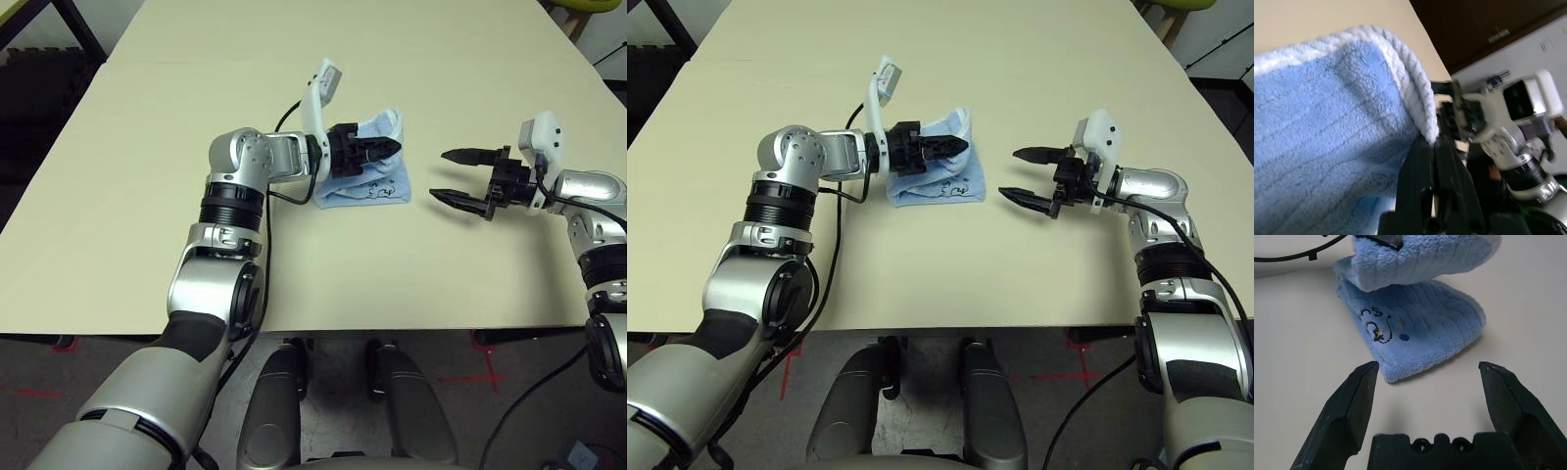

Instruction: Fold the towel and set it aside.

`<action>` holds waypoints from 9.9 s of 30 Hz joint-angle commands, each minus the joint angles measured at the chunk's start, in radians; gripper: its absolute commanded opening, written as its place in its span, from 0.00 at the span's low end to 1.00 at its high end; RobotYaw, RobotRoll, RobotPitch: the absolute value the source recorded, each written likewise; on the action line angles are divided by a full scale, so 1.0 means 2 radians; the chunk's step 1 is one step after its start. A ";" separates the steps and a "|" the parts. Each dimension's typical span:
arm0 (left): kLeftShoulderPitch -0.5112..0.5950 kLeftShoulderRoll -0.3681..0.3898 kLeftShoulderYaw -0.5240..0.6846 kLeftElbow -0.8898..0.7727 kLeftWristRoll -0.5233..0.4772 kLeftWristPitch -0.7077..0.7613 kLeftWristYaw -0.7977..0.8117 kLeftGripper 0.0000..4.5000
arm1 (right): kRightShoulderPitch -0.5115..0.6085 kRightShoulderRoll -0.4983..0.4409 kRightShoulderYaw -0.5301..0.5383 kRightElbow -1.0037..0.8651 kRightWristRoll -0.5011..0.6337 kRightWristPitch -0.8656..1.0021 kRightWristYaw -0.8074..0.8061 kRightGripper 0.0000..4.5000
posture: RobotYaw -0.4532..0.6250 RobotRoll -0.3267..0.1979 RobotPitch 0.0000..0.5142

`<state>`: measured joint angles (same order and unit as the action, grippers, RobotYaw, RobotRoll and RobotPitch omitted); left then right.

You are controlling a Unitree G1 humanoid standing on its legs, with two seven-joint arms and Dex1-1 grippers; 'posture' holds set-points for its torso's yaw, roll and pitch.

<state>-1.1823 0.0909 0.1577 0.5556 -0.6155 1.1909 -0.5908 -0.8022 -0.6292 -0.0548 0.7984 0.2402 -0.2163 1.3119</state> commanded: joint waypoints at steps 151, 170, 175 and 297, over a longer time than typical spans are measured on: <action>0.043 0.071 -0.060 0.332 0.294 -0.645 -0.007 0.00 | -0.139 0.213 -0.001 0.225 -0.117 0.006 -0.392 0.00 | 0.41 0.62 0.43; 0.032 0.134 -0.012 0.221 0.192 -0.598 -0.287 0.00 | -0.147 0.129 -0.077 0.165 -0.007 0.027 -0.156 0.00 | 0.41 0.62 0.43; 0.097 0.181 -0.032 0.120 0.172 -0.549 -0.382 0.08 | -0.147 0.086 -0.069 0.153 0.003 0.143 -0.083 0.00 | 0.39 0.62 0.42; 0.213 0.231 -0.089 -0.094 0.119 -0.468 -0.414 1.00 | -0.142 0.187 -0.377 0.080 0.248 0.024 -0.664 0.01 | 0.36 0.62 0.42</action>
<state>-0.7602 0.5565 -0.0101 0.3738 -0.3700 0.2508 -1.4166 -1.0785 -0.2630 -0.7957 0.9977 0.7139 -0.1512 0.0102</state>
